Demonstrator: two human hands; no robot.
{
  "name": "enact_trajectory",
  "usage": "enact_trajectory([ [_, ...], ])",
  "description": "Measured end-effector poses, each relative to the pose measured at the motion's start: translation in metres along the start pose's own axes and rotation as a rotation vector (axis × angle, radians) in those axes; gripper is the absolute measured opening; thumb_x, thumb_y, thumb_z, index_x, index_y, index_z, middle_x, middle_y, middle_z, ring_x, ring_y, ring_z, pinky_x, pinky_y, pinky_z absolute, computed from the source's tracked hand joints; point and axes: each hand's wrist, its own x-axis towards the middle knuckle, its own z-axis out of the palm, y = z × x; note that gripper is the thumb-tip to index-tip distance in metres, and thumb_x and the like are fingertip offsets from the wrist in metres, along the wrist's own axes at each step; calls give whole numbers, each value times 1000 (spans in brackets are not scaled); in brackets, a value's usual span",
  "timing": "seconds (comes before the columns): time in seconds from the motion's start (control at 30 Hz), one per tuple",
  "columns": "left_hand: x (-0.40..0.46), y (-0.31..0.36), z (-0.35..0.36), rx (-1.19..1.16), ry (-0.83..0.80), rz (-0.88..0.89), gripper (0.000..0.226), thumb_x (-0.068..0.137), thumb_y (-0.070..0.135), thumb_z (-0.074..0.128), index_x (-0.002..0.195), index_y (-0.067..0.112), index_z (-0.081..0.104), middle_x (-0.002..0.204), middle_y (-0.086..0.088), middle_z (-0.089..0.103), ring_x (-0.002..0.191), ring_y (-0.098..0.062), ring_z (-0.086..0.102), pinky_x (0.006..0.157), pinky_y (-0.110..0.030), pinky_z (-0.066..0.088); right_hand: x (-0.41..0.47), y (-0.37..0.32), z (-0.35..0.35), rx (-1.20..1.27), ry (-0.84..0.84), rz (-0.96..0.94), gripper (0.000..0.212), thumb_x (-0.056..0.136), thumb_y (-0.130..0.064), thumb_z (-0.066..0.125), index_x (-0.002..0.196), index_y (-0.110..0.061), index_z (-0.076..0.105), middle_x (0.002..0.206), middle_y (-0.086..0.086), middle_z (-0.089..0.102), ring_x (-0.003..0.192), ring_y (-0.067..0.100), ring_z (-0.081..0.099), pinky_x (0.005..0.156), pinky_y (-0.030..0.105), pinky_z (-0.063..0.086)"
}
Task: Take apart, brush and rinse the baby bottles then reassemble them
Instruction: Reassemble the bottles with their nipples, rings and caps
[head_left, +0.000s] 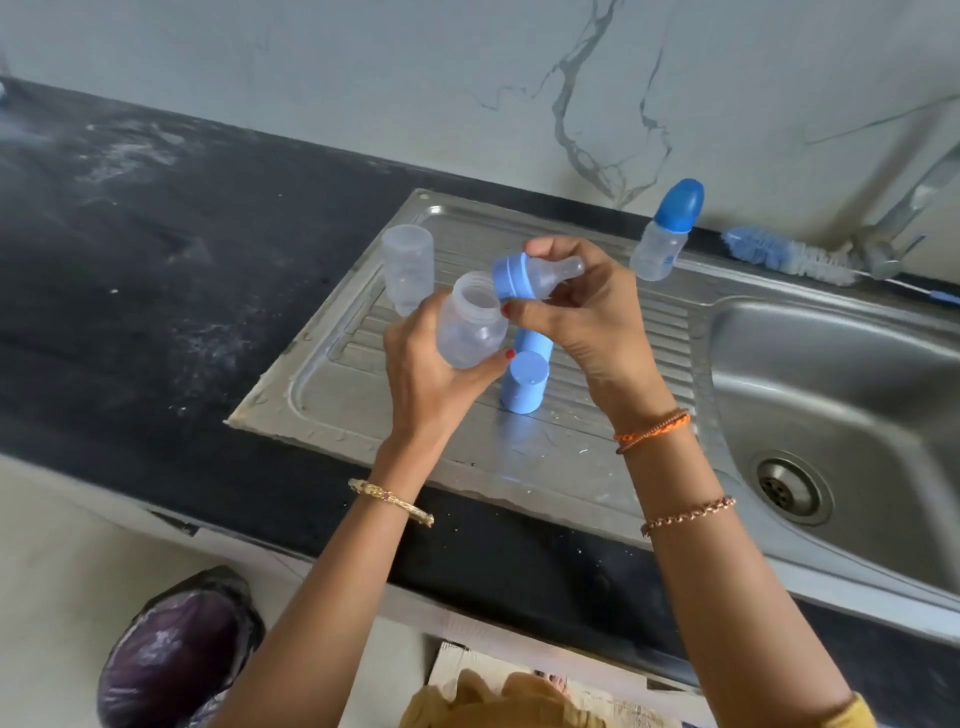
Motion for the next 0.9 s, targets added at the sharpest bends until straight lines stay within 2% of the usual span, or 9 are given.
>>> enact_trajectory([
  [0.1,-3,11,22,17,-28,96,59,58,28,80,107,4,59,94,6,61,82,-4,53,72,-17,43,-10,0,-23,68,37,-21,43,67,20,68,95,-12,56,80,2,61,68,7,62,63,21,52],
  [0.23,-9,25,53,-6,-148,119,63,62,20,77,118,6,53,108,-10,57,95,-9,50,73,-5,35,-18,-3,-51,20,53,-48,47,59,5,66,99,-17,55,86,6,59,77,17,59,67,27,53],
  [0.33,-8,36,74,-28,-200,159,59,62,21,74,115,19,49,105,-5,53,94,-11,50,70,-11,36,-19,-4,-70,-9,108,-69,51,58,4,62,102,-20,51,89,9,54,75,18,56,63,26,51],
  [0.4,-7,38,87,-21,-208,182,58,62,16,76,115,10,53,103,-1,51,93,-15,53,69,-15,38,-18,-3,-83,-69,142,-98,47,58,3,64,98,-19,53,87,6,56,72,15,56,61,24,52],
  [0.53,-11,41,112,-48,-196,203,54,61,8,77,110,4,55,98,2,46,86,-5,47,71,-2,35,-18,8,-103,-145,179,-116,39,57,-2,71,89,-20,61,85,4,64,75,16,62,66,30,56],
  [0.67,-12,44,139,-63,-191,277,58,60,15,74,107,21,42,96,-10,58,88,-14,48,72,-21,39,-13,17,-122,-270,391,-154,31,54,-28,84,76,-19,63,73,7,66,65,19,61,62,36,53],
  [0.77,-8,43,156,-29,-180,298,57,59,18,78,106,21,47,95,-8,62,89,-15,49,72,-25,39,-8,28,-128,-428,559,-124,47,61,-35,86,73,-7,50,62,-1,49,57,10,43,52,30,40],
  [0.83,-9,43,167,-88,-223,192,53,60,30,78,106,17,56,97,-3,63,90,-13,53,72,-23,42,-5,34,-128,-382,534,-74,48,65,-46,80,86,-13,53,77,-1,55,68,11,51,63,27,46],
  [0.9,-10,43,177,-132,-310,69,53,60,40,75,106,17,60,100,3,64,91,-11,58,74,-27,48,-3,36,-131,-225,425,-48,57,66,-54,66,112,-25,50,113,2,58,102,13,57,87,27,49],
])
